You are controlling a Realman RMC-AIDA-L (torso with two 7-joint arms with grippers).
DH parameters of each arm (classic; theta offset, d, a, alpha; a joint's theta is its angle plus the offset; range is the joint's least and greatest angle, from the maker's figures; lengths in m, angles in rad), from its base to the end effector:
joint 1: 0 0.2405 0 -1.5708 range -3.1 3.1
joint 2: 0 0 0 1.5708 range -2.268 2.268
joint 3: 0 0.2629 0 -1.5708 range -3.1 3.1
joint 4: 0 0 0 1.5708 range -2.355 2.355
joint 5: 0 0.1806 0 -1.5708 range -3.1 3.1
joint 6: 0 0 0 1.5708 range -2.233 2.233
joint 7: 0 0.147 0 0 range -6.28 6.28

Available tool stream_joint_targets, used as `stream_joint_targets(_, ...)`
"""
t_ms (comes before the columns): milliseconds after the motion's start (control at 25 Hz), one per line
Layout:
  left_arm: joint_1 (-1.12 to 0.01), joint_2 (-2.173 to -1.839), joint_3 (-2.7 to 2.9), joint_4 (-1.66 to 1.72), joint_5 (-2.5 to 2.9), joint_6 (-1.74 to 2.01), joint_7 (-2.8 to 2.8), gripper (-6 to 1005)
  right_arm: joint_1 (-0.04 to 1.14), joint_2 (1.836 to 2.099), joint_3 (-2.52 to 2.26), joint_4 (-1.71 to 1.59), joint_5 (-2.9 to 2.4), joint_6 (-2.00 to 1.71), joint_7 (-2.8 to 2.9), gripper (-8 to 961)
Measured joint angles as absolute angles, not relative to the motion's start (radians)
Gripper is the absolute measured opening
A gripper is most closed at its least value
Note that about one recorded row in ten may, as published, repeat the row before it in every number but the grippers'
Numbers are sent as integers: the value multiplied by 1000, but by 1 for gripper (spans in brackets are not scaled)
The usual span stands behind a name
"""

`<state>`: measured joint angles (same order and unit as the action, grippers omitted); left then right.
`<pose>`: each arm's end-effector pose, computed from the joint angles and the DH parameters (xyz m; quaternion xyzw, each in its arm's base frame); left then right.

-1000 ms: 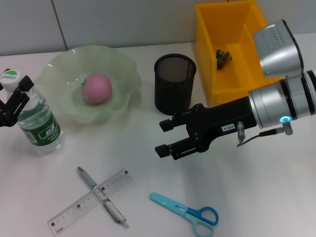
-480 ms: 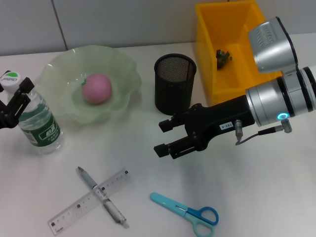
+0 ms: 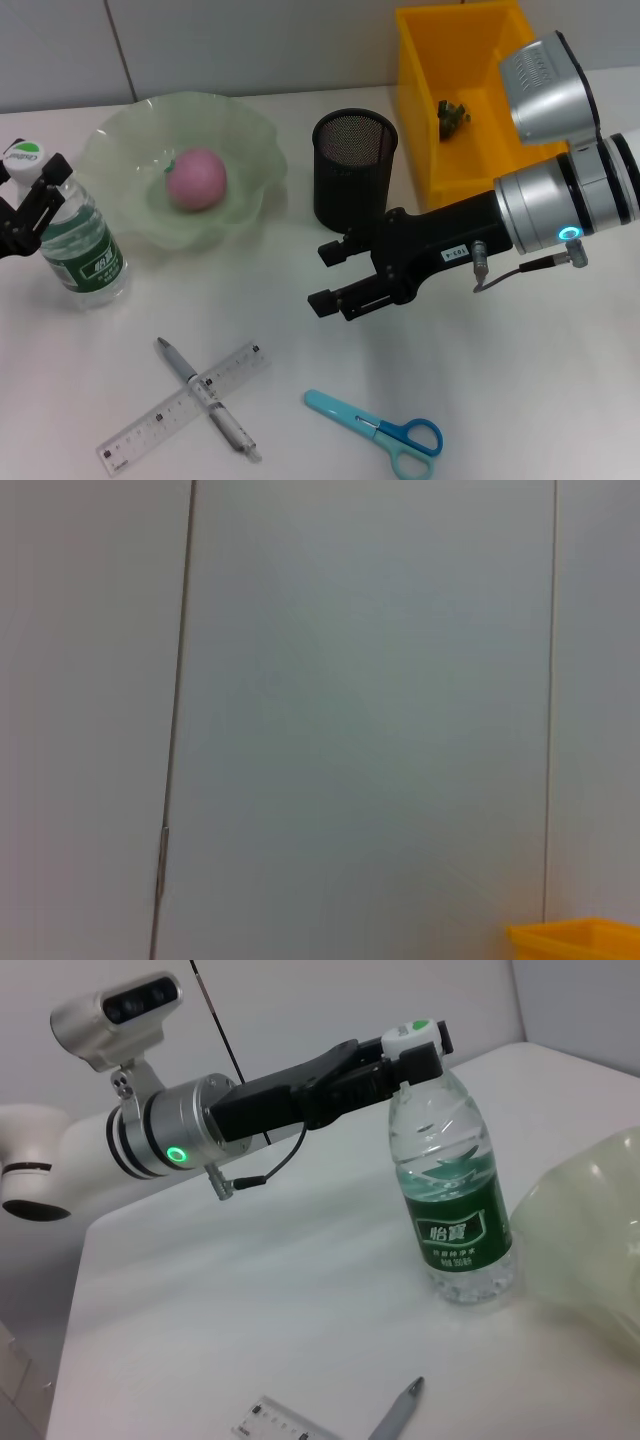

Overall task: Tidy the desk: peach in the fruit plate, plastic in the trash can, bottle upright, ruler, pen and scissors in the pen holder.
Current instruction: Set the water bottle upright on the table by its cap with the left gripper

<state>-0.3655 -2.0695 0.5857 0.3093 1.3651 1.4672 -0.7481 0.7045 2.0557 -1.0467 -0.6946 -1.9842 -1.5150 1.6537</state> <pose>-0.2986 0.2941 0.0249 -0.7934 -0.1825 -0.3896 0.4306 0.1866 0.3327 -0.0368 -0.9724 0.1862 0.1402 0.0042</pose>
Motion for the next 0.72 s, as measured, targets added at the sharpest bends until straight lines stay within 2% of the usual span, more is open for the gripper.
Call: stream_joint_targets(720,-382,-2070,586,274,1365,1453,-725,478,703,2054,-1053,-697,-1987,-1516,1641,754)
